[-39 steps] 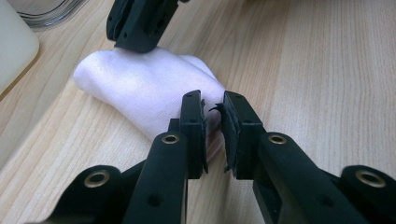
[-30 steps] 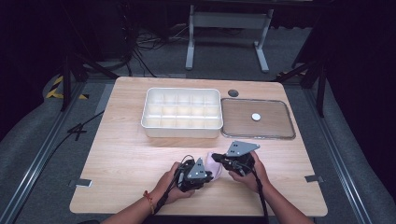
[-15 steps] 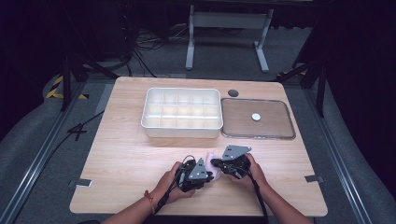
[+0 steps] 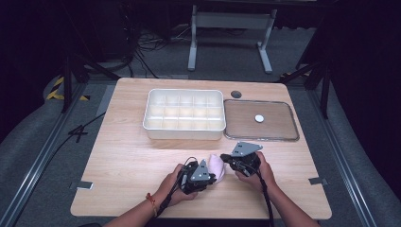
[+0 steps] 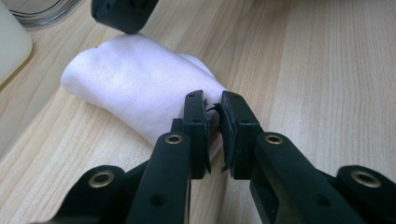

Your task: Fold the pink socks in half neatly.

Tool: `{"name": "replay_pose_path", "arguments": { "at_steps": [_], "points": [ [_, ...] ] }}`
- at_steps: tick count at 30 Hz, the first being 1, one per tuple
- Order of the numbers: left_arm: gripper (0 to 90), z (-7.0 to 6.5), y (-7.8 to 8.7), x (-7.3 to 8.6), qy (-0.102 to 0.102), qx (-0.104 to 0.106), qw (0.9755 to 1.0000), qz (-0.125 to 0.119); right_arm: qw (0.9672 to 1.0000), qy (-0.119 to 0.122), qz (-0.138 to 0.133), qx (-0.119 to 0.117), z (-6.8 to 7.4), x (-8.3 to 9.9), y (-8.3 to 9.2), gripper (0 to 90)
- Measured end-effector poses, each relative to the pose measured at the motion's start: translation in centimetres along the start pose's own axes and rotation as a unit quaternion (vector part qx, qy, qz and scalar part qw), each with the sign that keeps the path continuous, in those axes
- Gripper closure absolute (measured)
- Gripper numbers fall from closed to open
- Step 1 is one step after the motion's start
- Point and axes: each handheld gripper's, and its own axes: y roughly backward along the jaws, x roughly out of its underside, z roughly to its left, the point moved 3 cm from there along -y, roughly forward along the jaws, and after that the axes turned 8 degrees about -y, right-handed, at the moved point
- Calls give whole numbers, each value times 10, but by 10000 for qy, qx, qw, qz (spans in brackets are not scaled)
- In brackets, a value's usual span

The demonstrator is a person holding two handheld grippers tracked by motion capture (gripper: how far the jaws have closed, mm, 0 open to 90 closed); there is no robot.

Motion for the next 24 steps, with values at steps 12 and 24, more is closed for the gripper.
{"name": "replay_pose_path", "arguments": {
  "at_steps": [12,24],
  "points": [
    [809,0,-1,0,24,1,10000,-20,9988,263,259,-332,23,2,-17,892],
    [810,0,-2,0,63,-12,10000,-73,9990,-59,407,181,-2,7,-13,895]
  ]
}}
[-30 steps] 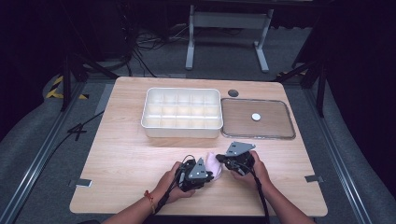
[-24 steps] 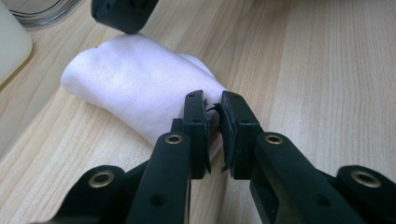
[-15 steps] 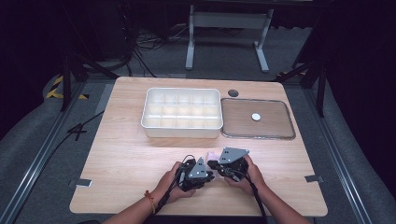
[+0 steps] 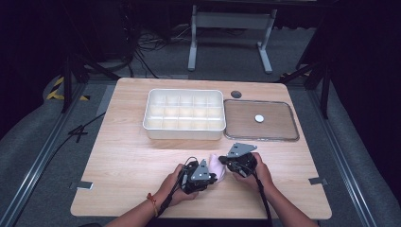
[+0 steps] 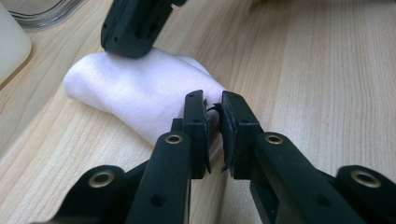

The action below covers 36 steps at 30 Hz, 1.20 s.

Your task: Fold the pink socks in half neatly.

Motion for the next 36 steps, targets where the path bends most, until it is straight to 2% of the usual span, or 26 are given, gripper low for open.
{"name": "replay_pose_path", "arguments": {
  "at_steps": [2,6,10,11,12,13,16,18,20,21,22,26,31,32,34,36],
  "points": [
    [810,1,0,0,5,37,10000,-11,9999,-82,29,133,-6,1,1,896],
    [807,1,0,0,-2,4,10000,-1,9995,-260,-121,162,-14,0,9,895],
    [807,-2,1,-4,-114,-98,9999,30,9985,-337,-420,29,-11,-9,22,879],
    [807,-4,2,-5,-43,-63,10000,13,9982,-332,-498,-34,-9,-11,25,877],
    [805,-5,3,-6,-14,-56,10000,26,9980,-310,-549,-62,-7,-13,27,869],
    [802,-4,4,-7,-109,-76,9999,46,9978,-301,-585,-85,-6,-15,30,860],
    [794,-3,5,-9,-104,-88,9999,-48,9973,-302,-647,-189,-2,-18,32,842],
    [783,-1,8,-10,-27,-110,9999,-74,9971,-272,-660,-247,1,-19,33,818],
    [780,1,14,-12,43,-183,9997,-161,9971,-183,-613,-415,5,-20,30,743],
    [774,1,14,-12,43,-183,9997,-161,9971,-183,-613,-415,5,-20,30,743],
    [768,1,19,-13,54,-203,9996,-193,9975,-63,-581,-407,8,-21,29,716],
    [759,3,26,-15,85,-260,9992,-298,9974,-170,-584,-393,8,-22,28,664],
    [749,13,50,-15,181,-452,9978,-460,9975,-246,-566,-351,11,-26,24,586],
    [753,16,53,-13,265,-464,9973,-506,9975,-235,-555,-360,12,-26,23,575],
    [755,22,51,-8,567,-334,9961,-581,9980,-221,-506,-304,14,-28,18,565],
    [757,23,45,-5,558,-300,9970,-449,9980,-221,-511,-283,14,-29,17,560]
  ]
}}
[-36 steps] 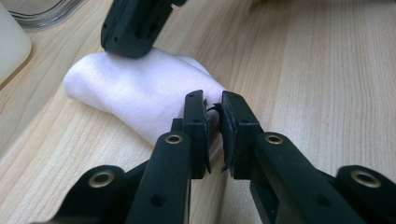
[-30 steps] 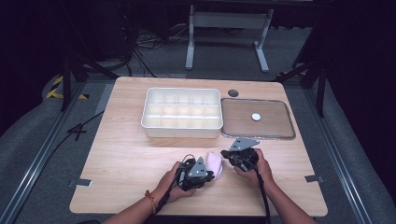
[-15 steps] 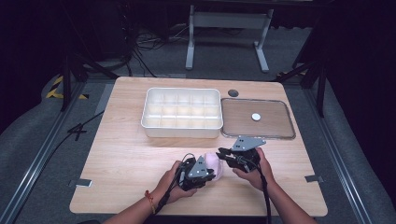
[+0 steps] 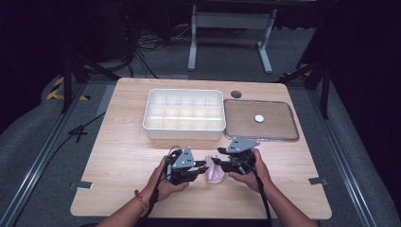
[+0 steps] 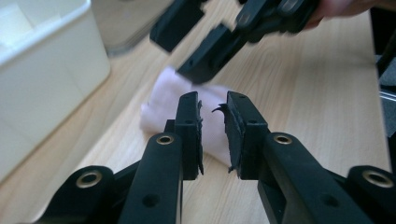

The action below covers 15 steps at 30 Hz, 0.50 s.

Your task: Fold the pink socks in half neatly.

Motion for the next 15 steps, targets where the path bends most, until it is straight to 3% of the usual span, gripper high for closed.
{"name": "replay_pose_path", "arguments": {
  "at_steps": [2,4,10,15],
  "points": [
    [758,-3,-6,1,-136,60,9998,106,10000,-18,-46,32,-1,-1,2,551],
    [764,-5,-11,2,-66,207,9997,74,9999,-86,-110,47,-3,-1,6,536],
    [751,-15,-26,-2,-320,205,9992,107,9999,-109,-101,26,-6,2,10,523],
    [751,-22,-43,1,-489,321,9976,383,9999,-158,-34,56,-11,10,14,511]
  ]
}}
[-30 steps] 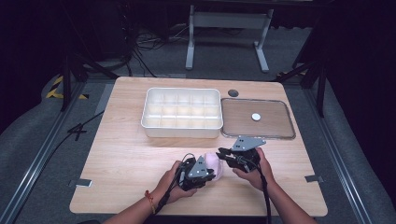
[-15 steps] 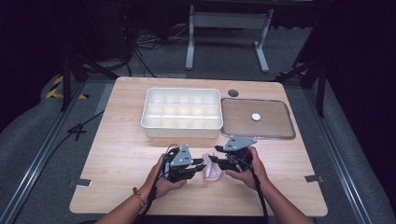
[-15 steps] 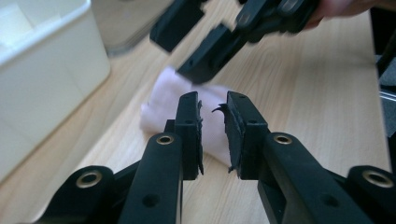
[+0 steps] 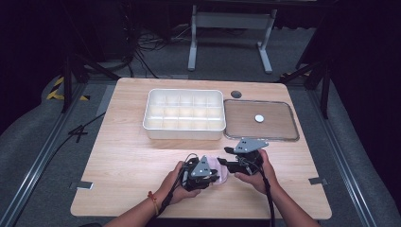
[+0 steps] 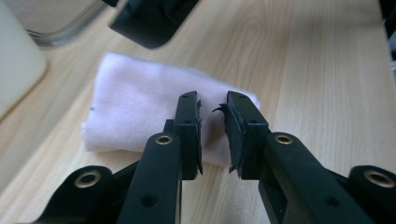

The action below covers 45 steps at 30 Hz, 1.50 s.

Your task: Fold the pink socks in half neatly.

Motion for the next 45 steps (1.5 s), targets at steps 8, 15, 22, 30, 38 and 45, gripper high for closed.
{"name": "replay_pose_path", "arguments": {
  "at_steps": [8,15,22,30,38,45],
  "points": [
    [746,-1,-9,1,35,35,10000,80,9994,20,188,-276,0,7,-13,470],
    [722,3,3,2,-33,82,10000,19,9972,-300,496,-478,-13,16,-32,434],
    [673,14,42,8,-91,-36,9999,-25,9925,-716,699,-705,-25,21,-37,409],
    [489,33,80,53,301,-498,9964,622,9867,-784,944,-1067,-22,22,-42,435],
    [354,44,102,102,802,-853,9879,1017,9796,-726,1125,-1502,-15,21,-44,652],
    [316,47,102,107,928,-899,9870,956,9852,-478,886,-1386,-9,16,-35,670]
  ]
}}
